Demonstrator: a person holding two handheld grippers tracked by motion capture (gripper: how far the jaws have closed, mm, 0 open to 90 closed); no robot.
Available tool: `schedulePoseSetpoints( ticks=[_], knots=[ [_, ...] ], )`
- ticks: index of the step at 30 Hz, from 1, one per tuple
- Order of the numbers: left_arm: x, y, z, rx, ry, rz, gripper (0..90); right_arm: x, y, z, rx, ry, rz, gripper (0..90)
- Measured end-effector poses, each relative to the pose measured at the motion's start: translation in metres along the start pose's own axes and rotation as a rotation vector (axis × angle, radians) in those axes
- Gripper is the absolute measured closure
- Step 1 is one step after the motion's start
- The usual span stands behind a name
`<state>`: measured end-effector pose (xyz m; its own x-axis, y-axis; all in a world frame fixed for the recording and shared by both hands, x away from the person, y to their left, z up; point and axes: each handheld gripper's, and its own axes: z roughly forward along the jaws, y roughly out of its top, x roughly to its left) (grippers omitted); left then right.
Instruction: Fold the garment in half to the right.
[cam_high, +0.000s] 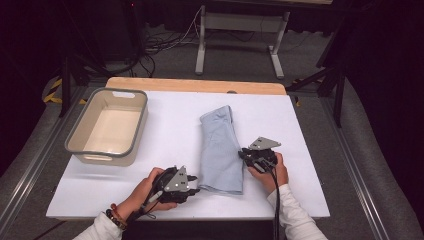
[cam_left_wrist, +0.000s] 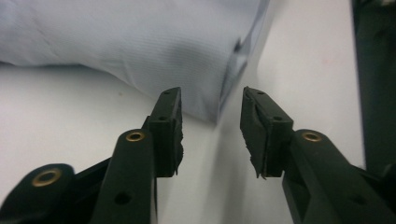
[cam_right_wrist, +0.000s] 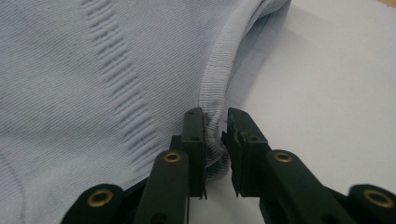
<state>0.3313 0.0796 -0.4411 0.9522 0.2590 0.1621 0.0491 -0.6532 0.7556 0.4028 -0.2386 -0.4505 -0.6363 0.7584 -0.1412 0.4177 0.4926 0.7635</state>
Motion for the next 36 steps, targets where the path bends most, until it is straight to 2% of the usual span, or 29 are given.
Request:
schedulePoseSetpoints(
  ticks=[5,9,11,13,14,15,18,20,24,26,30,33,36],
  knots=[
    [0.008,0.001,-0.010,-0.076,0.002,-0.056,52.3,0.000,0.001,0.001,-0.007,-0.011,-0.007,75.4],
    [0.016,0.004,-0.018,-0.191,0.026,-0.129,53.2,-0.001,0.002,-0.003,-0.026,-0.008,-0.018,74.2],
    [0.020,0.006,-0.016,-0.187,0.071,-0.158,52.4,-0.002,0.002,-0.005,-0.051,0.004,-0.008,73.0],
    [0.026,0.006,-0.010,-0.195,0.056,-0.198,48.6,-0.002,0.003,-0.008,-0.062,0.001,-0.005,70.8],
    [0.028,0.006,-0.005,-0.184,0.059,-0.220,47.0,-0.001,0.003,-0.010,-0.070,0.004,-0.005,67.8],
    [0.029,0.006,-0.002,-0.176,0.055,-0.225,42.5,-0.001,0.004,-0.012,-0.079,0.018,-0.010,65.4],
    [0.029,0.008,0.009,-0.159,0.050,-0.234,39.5,0.002,0.005,-0.016,-0.100,0.043,-0.021,60.4],
    [0.030,0.009,0.019,-0.145,0.048,-0.244,36.1,0.003,0.006,-0.017,-0.112,0.080,-0.022,54.9],
    [0.034,0.010,0.034,-0.103,0.055,-0.256,33.7,0.005,0.006,-0.014,-0.088,0.094,-0.030,45.7],
    [0.034,0.010,0.041,-0.076,0.057,-0.259,31.4,0.003,0.004,-0.009,-0.068,0.088,-0.018,41.9],
    [0.035,0.008,0.047,-0.045,0.070,-0.268,30.3,-0.002,0.001,0.000,-0.033,0.111,0.010,36.8],
    [0.036,0.006,0.054,0.007,0.073,-0.286,29.9,-0.005,-0.001,0.007,-0.003,0.136,0.031,34.7],
    [0.035,0.007,0.056,0.026,0.077,-0.276,29.0,-0.010,-0.002,0.010,0.011,0.171,0.075,33.9]
  ],
)
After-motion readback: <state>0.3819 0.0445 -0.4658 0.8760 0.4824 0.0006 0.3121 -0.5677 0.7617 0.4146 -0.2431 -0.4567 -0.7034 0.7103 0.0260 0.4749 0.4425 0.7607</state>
